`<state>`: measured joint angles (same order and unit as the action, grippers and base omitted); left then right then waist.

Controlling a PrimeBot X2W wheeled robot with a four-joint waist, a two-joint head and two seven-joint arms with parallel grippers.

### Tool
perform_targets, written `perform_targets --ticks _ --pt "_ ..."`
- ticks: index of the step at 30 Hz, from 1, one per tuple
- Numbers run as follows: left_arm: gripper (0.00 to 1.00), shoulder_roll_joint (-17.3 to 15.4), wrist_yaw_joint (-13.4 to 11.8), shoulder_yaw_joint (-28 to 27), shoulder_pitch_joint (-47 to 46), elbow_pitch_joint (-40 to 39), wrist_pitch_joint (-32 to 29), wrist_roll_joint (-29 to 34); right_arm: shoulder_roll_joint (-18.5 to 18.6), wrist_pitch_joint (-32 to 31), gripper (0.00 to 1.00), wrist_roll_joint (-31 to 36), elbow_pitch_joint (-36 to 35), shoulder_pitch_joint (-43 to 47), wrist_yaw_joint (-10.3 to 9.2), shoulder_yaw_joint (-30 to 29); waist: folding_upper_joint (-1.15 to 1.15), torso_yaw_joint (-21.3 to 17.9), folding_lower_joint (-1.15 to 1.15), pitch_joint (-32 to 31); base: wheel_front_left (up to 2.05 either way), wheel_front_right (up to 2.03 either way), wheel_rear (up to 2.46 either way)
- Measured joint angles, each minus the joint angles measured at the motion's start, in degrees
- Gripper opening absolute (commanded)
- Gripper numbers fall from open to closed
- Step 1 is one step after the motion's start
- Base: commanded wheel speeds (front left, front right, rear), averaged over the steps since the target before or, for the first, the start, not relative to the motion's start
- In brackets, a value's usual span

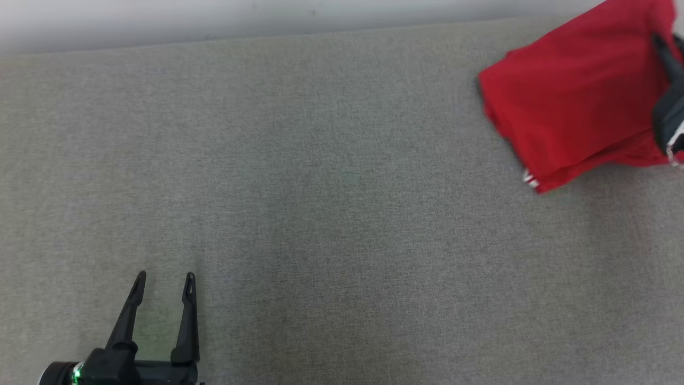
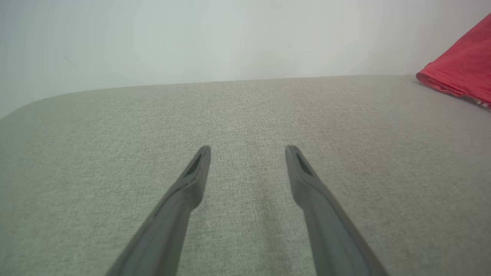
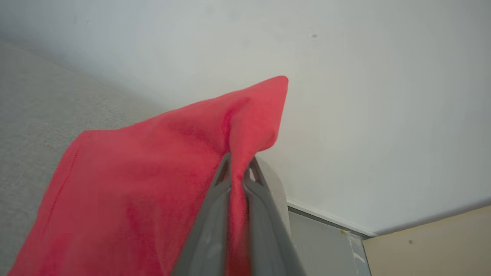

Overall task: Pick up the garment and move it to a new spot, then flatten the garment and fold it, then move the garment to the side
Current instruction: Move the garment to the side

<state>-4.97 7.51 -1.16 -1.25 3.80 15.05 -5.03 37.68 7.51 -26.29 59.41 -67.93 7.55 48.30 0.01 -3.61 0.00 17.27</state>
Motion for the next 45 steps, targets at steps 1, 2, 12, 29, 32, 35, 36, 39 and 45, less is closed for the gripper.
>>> perform_targets --ticks 1,2,12,29,32,35,36,39,45 --pt "1.00 -0.13 0.00 0.14 -0.17 -0.09 0.00 0.04 0.65 -0.52 0.00 -0.71 0.29 -0.80 0.00 0.23 -0.01 -0.21 0.00 0.39 0.00 0.00 0.00" --pt "1.00 -0.20 0.00 0.22 -0.42 -0.27 0.00 0.07 1.13 -0.92 0.00 -1.33 0.53 -1.46 0.00 0.63 0.00 -0.41 0.00 0.80 0.00 0.00 0.00" --pt "1.00 -1.58 0.00 0.42 -2.63 -2.66 0.00 0.40 5.24 -1.64 0.00 -3.65 5.33 -5.83 0.00 3.14 0.00 -1.37 0.00 5.24 0.00 0.00 0.00" --pt "1.00 -1.72 0.00 -0.41 -2.92 -3.98 0.00 1.14 4.76 1.49 1.00 -1.04 13.92 -8.18 0.00 1.79 -0.01 -0.57 0.00 7.65 0.00 0.00 0.00" --pt "1.00 -1.51 0.00 -0.66 -2.92 -3.41 0.00 1.09 4.15 1.69 1.00 -0.52 14.16 -8.15 0.00 0.24 -0.01 -0.49 0.00 6.88 0.00 0.00 0.00" --pt "1.00 -1.03 0.00 -0.97 -2.74 -2.47 0.00 0.36 3.22 4.99 1.00 -1.15 14.32 -8.15 0.00 -2.55 -0.01 -0.39 0.00 5.57 0.00 0.00 0.00" --pt "1.00 -0.94 0.00 -0.99 -2.46 -1.98 0.00 0.21 2.54 5.87 1.00 -1.52 14.35 -8.09 0.00 -3.55 -0.01 -0.35 -0.01 4.98 0.00 0.00 0.00" --pt "1.00 -0.37 0.00 -1.25 -1.15 -0.82 0.00 -0.10 -0.20 7.24 1.00 -2.55 14.05 -6.65 0.00 -6.61 -0.01 -0.20 0.00 2.83 0.00 0.00 0.00" --pt "1.00 0.70 0.00 -1.91 2.32 0.47 0.00 -0.35 -1.48 7.49 1.00 -3.49 1.96 0.98 0.00 -17.92 -0.02 0.25 -0.02 -2.67 0.00 0.00 0.00"
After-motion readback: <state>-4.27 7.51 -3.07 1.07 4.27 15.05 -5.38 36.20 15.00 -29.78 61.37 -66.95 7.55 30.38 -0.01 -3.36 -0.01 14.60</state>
